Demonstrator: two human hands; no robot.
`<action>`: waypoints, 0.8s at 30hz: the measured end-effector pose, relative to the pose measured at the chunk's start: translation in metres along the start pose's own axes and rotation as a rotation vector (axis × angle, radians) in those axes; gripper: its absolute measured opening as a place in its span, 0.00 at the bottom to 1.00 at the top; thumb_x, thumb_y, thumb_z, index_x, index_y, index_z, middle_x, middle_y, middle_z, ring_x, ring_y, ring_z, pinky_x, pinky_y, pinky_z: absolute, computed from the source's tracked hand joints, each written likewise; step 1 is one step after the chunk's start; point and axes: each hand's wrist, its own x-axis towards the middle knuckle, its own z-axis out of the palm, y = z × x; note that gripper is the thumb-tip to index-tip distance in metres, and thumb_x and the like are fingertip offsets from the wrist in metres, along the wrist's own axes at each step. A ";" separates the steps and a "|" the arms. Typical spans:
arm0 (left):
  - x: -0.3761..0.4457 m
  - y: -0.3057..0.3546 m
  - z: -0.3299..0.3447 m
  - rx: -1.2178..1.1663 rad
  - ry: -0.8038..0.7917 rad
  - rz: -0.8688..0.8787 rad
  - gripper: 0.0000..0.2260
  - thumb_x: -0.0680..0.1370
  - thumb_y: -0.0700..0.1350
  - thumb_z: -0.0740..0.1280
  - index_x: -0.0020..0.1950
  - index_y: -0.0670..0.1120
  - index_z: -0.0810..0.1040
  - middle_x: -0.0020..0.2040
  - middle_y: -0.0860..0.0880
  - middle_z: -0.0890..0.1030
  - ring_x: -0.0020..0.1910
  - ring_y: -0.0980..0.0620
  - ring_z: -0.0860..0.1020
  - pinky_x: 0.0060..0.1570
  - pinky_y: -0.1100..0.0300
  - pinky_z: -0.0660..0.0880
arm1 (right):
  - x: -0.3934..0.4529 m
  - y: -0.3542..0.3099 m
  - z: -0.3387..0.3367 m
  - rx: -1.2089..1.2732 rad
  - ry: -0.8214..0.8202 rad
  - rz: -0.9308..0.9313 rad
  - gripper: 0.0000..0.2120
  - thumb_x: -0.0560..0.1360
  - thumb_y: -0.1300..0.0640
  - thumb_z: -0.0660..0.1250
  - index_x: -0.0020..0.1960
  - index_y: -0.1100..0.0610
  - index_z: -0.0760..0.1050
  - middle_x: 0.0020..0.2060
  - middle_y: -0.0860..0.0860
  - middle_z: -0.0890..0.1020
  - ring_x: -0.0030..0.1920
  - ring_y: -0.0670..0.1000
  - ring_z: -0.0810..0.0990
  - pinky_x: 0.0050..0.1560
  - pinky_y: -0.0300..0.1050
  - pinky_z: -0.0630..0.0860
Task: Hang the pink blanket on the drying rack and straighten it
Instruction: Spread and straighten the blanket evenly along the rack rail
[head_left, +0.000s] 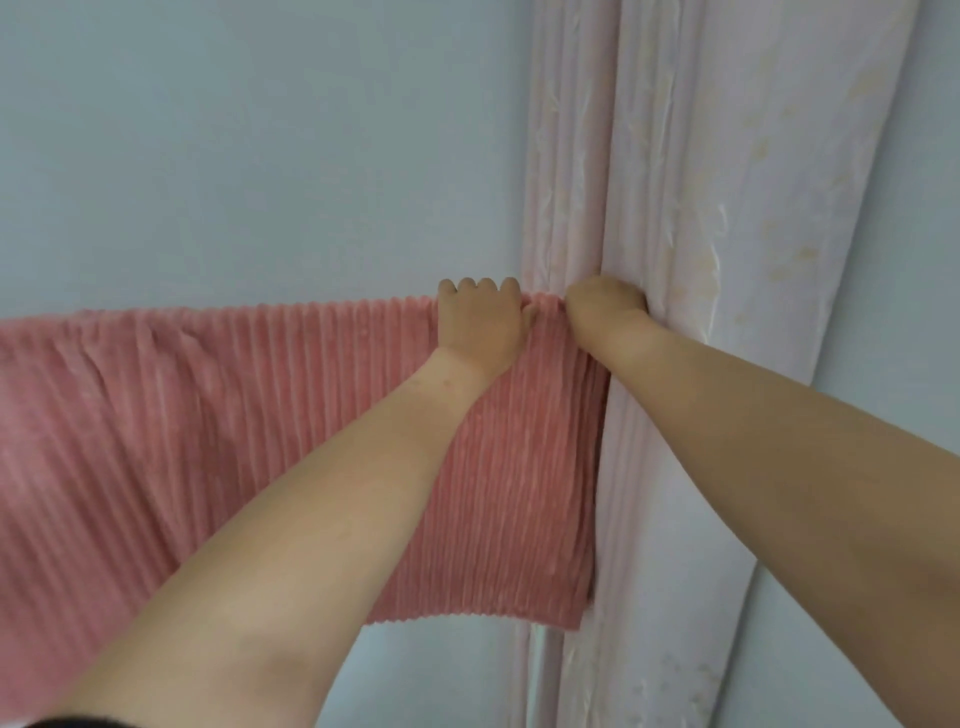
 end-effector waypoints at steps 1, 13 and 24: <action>-0.003 -0.001 0.001 0.012 0.009 -0.007 0.20 0.83 0.58 0.52 0.50 0.45 0.76 0.43 0.45 0.80 0.42 0.43 0.76 0.45 0.50 0.65 | -0.001 0.000 0.002 0.015 -0.013 -0.012 0.17 0.80 0.64 0.55 0.66 0.61 0.75 0.64 0.60 0.76 0.64 0.61 0.76 0.57 0.53 0.75; -0.085 -0.048 -0.011 -0.256 0.203 -0.092 0.23 0.74 0.43 0.61 0.69 0.39 0.74 0.67 0.39 0.75 0.69 0.40 0.70 0.73 0.43 0.61 | -0.032 -0.074 0.005 0.267 0.364 -0.043 0.19 0.75 0.68 0.59 0.65 0.70 0.67 0.59 0.68 0.72 0.51 0.68 0.78 0.46 0.59 0.77; -0.379 -0.258 -0.074 -0.098 -0.292 -0.630 0.15 0.70 0.44 0.64 0.54 0.41 0.78 0.50 0.40 0.79 0.52 0.38 0.76 0.50 0.48 0.74 | -0.225 -0.353 0.031 0.738 -0.166 -0.250 0.19 0.75 0.57 0.62 0.63 0.64 0.72 0.58 0.62 0.78 0.59 0.64 0.77 0.56 0.55 0.75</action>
